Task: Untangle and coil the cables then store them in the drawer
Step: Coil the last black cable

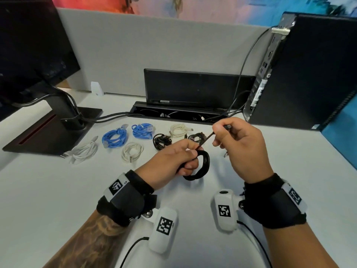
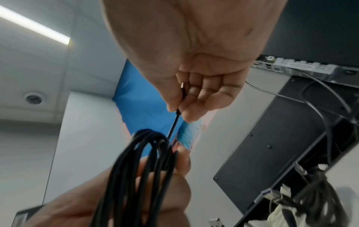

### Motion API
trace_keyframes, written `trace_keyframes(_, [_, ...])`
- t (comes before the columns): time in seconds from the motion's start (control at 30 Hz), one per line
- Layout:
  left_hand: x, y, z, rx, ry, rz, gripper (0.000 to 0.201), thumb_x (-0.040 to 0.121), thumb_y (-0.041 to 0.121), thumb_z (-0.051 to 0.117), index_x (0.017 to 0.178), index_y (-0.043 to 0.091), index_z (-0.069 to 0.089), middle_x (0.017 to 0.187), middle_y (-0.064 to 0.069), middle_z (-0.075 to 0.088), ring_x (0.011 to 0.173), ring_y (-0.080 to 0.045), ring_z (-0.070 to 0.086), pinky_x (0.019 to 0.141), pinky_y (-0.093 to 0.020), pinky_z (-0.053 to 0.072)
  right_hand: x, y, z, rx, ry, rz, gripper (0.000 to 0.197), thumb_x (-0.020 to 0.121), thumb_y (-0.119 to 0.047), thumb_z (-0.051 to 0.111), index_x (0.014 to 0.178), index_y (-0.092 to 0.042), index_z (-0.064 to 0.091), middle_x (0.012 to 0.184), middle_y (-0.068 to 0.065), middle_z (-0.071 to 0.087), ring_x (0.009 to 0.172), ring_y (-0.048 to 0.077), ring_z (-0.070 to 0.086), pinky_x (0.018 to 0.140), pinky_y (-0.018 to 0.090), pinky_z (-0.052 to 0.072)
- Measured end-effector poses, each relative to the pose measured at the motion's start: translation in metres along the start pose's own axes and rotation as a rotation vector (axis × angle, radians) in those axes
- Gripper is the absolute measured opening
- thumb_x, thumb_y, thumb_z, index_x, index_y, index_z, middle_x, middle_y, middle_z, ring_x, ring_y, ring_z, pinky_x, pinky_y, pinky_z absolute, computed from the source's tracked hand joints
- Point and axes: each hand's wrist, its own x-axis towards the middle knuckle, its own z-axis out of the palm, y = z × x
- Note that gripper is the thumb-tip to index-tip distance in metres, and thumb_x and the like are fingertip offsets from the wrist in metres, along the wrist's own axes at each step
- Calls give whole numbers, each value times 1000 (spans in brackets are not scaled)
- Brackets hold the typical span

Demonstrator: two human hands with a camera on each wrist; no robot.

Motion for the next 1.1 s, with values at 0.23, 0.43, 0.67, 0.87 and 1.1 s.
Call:
trace_keyframes(0.23, [-1, -5, 0, -42, 160, 173, 21, 90, 22, 45, 103, 7, 52, 62, 0, 40, 49, -8, 31, 51, -20, 26, -4, 17, -1, 90, -331, 193, 17, 95, -5, 66, 104, -15, 76, 93, 4, 78, 86, 9, 72, 74, 19, 54])
trace_keyframes(0.43, [-2, -8, -1, 226, 235, 251, 18, 91, 24, 45, 101, 14, 57, 72, -4, 48, 54, -10, 39, 53, -19, 33, -9, 19, 9, 167, -349, 294, 18, 91, 1, 67, 97, -14, 75, 78, 7, 74, 69, 10, 65, 61, 22, 51])
trace_keyframes(0.67, [-2, -12, -3, 254, 231, 253, 14, 92, 27, 48, 100, 16, 50, 72, 14, 55, 64, -12, 42, 57, -22, 37, -11, 15, 15, 500, -356, 475, 35, 83, -19, 64, 117, -9, 71, 85, 18, 53, 59, 13, 45, 54, 23, 34])
trace_keyframes(0.87, [0, -13, -2, 261, 278, 340, 14, 94, 24, 48, 97, 11, 44, 69, 13, 53, 56, -7, 42, 53, -20, 38, -19, 8, 21, 537, -406, 331, 51, 85, 9, 67, 133, -5, 59, 104, 16, 75, 90, 19, 72, 77, 22, 56])
trace_keyframes(1.1, [-3, -9, 10, 146, 298, 276, 30, 108, 25, 34, 97, 0, 46, 59, 6, 41, 52, -6, 37, 56, -20, 35, -21, 4, 27, 352, -222, 236, 31, 84, -17, 73, 112, -6, 67, 91, 11, 78, 79, 17, 74, 75, 25, 56])
